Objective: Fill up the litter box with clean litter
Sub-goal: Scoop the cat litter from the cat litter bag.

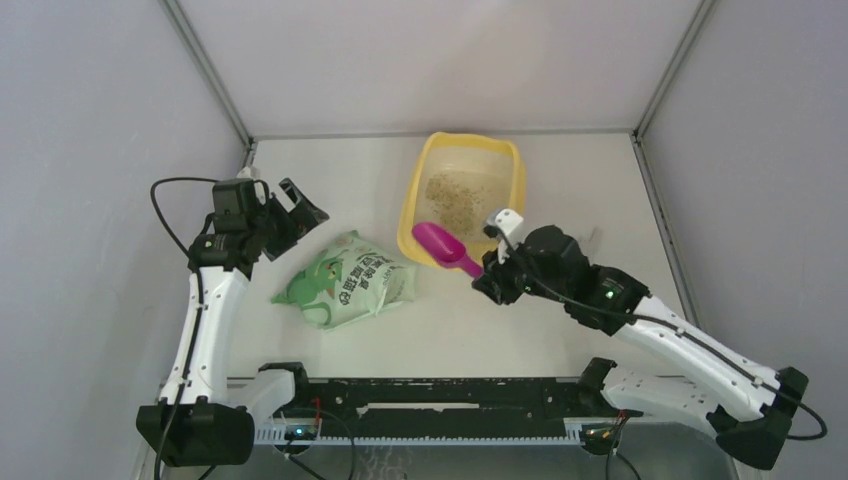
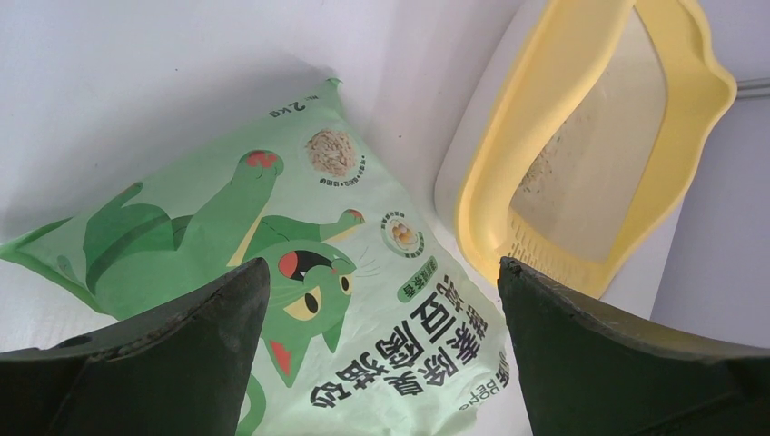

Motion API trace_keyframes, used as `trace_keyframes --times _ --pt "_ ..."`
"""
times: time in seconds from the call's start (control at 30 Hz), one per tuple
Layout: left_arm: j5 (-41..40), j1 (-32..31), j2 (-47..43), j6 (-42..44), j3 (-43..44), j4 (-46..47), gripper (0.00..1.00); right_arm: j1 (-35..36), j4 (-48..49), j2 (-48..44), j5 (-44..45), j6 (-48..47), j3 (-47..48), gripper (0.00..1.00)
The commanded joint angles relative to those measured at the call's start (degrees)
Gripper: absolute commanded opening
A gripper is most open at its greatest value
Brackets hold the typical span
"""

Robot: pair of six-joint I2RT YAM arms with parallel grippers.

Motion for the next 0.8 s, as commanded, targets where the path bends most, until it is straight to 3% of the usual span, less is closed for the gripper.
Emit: trace_keyframes --times 0.0,0.17,0.6,0.77 --pt "0.71 0.13 -1.5 0.07 -1.32 2.26 1.0 7.72 -0.74 3.5 -0.3 -2.46 0.22 0.0" --pt "0.27 0.13 -1.58 0.23 -1.69 2.21 1.0 12.38 -3.26 6.63 1.9 -2.6 1.11 0.0" --pt "-0.01 0.13 -1.66 -0.04 -2.6 2.68 1.0 15.86 -5.13 16.32 1.2 -3.54 4.81 0.0" --pt "-0.48 0.13 -0.49 -0.26 -3.88 4.18 1.0 15.7 -6.27 22.3 0.32 -5.02 11.16 0.0"
